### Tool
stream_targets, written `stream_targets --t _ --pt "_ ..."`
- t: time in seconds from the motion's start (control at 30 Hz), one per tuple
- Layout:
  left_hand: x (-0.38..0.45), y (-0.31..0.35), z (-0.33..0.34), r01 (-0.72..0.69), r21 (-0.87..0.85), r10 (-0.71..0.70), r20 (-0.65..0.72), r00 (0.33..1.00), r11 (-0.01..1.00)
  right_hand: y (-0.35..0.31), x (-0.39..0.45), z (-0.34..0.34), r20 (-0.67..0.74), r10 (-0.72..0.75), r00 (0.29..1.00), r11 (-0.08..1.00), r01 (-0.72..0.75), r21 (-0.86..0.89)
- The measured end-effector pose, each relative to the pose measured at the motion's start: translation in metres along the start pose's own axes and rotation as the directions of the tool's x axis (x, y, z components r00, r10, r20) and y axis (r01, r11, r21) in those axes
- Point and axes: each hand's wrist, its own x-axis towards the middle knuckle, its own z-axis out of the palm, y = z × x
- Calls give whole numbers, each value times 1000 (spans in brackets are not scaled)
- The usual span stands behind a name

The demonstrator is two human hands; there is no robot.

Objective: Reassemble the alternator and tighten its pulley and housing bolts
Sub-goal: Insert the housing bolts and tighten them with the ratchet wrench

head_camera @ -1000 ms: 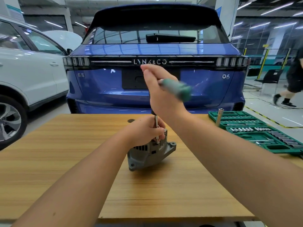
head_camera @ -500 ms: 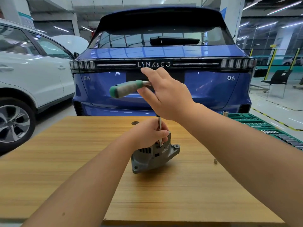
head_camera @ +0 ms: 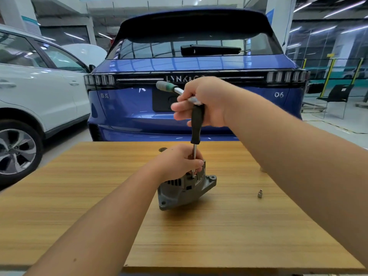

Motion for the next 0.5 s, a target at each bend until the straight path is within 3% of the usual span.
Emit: stream_targets --t 0.1,0.17,0.27,0.3,0.37,0.43,0.5 --pt "2 0 0 7 -9 -7 4 1000 1000 19 5 0 9 40 999 928 -40 371" --pt "2 1 1 18 -9 -18 6 1000 1000 27 9 4 -50 71 996 819 -29 573" --pt "1 3 1 18 15 -18 -14 1000 1000 44 12 10 -210 -51 976 695 186 695" --pt "1 5 1 18 22 -18 -17 1000 1000 51 11 12 -295 -159 942 717 315 622" --pt "1 6 0 20 36 -20 -21 1000 999 63 8 14 -404 -440 802 805 552 217" --pt "0 7 0 21 39 -21 -16 1000 999 71 10 11 -352 -722 595 688 671 -277" --pt "0 6 0 21 37 -21 -13 1000 999 71 12 6 -201 -864 462 486 658 -575"
